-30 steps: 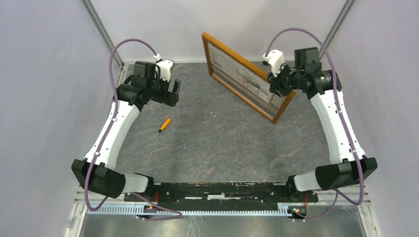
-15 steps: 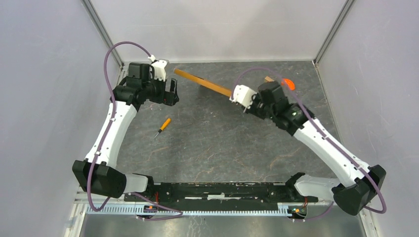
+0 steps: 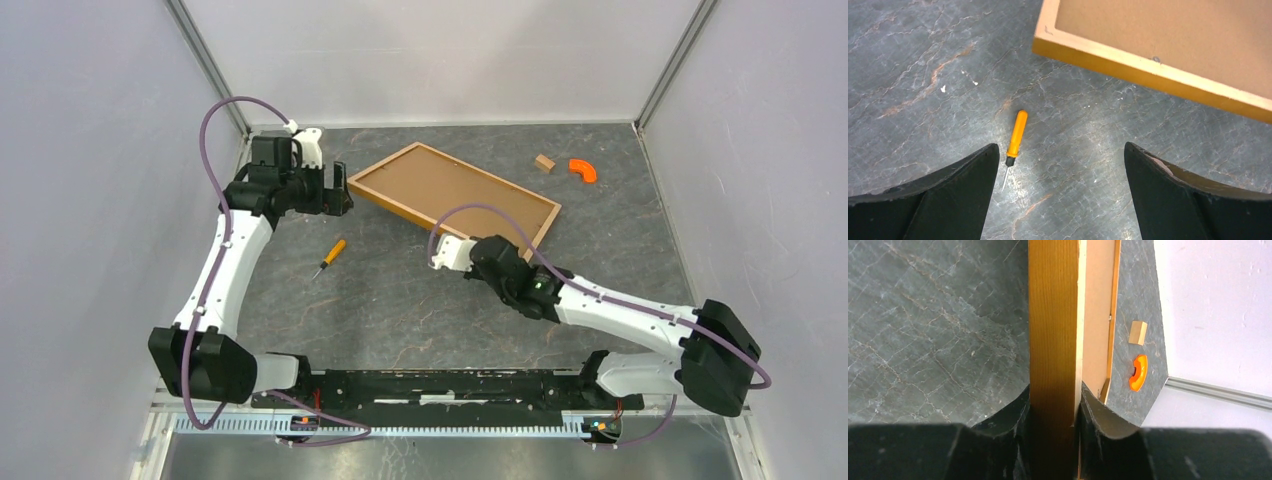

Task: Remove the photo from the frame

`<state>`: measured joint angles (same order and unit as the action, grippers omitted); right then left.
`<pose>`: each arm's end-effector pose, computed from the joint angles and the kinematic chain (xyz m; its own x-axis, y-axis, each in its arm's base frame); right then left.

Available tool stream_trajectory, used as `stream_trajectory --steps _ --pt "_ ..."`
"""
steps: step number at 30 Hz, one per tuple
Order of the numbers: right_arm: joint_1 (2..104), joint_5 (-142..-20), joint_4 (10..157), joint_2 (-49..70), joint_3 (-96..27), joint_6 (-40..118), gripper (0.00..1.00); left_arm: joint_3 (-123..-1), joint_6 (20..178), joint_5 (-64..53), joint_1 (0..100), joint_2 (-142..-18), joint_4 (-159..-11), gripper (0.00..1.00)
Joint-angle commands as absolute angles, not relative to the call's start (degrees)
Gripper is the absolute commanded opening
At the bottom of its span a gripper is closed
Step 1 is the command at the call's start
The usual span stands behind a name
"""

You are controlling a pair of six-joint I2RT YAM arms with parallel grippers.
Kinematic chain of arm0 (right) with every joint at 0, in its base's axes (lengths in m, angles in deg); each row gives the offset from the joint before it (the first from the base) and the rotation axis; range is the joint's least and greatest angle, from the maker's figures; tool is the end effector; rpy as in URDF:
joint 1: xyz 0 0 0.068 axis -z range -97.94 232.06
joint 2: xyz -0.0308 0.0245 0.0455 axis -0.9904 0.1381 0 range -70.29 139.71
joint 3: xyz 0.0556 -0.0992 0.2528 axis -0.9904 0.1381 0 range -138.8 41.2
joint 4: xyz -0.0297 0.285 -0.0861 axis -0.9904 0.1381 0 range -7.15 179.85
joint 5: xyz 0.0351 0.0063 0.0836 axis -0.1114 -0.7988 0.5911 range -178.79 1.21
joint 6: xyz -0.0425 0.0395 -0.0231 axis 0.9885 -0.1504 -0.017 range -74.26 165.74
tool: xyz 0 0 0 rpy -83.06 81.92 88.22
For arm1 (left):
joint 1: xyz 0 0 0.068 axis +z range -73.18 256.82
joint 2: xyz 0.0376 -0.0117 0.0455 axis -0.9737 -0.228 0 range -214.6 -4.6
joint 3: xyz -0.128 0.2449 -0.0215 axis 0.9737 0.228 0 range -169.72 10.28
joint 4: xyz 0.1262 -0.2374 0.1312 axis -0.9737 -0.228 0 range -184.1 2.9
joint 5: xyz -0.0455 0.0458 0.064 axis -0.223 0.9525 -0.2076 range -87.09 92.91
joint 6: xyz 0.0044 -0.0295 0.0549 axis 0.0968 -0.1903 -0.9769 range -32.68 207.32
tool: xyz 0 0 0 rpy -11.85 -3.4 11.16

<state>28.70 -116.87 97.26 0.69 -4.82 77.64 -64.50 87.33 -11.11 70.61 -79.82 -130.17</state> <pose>0.2004 0.2320 0.2280 -0.0619 -0.8647 -0.4985 -0.6167 0.4258 -0.6620 0.3209 -0.0465 0.3482 -0.6845 0.0744 -0.7252 0.2797 0.9455 -0.1670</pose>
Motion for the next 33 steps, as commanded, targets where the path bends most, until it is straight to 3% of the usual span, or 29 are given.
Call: stream_trajectory --steps 1,10,15,19,21,33 --pt "26.8 -113.8 93.2 0.0 3.7 74.5 0.03 -63.3 89.7 -11.4 72.5 -76.8 -127.3 1.0" --pt "23.8 -107.9 85.8 -1.7 16.1 81.7 0.02 -60.5 87.8 -11.8 73.1 -77.4 -125.9 1.0" --pt "22.5 -104.8 87.8 -1.0 16.6 82.6 0.32 -59.9 87.4 -11.8 73.1 -77.8 -125.7 1.0" --pt "22.0 -103.0 89.7 -0.6 16.3 82.2 0.7 -59.8 85.9 -11.5 73.0 -78.2 -125.5 1.0" --pt "21.8 -102.3 90.8 -0.9 15.9 82.0 0.81 -59.7 85.6 -11.3 73.1 -78.5 -125.5 1.0" --pt "25.2 -94.0 96.3 -6.7 10.9 78.1 0.98 -63.2 80.5 -19.7 72.7 -84.6 -128.8 1.0"
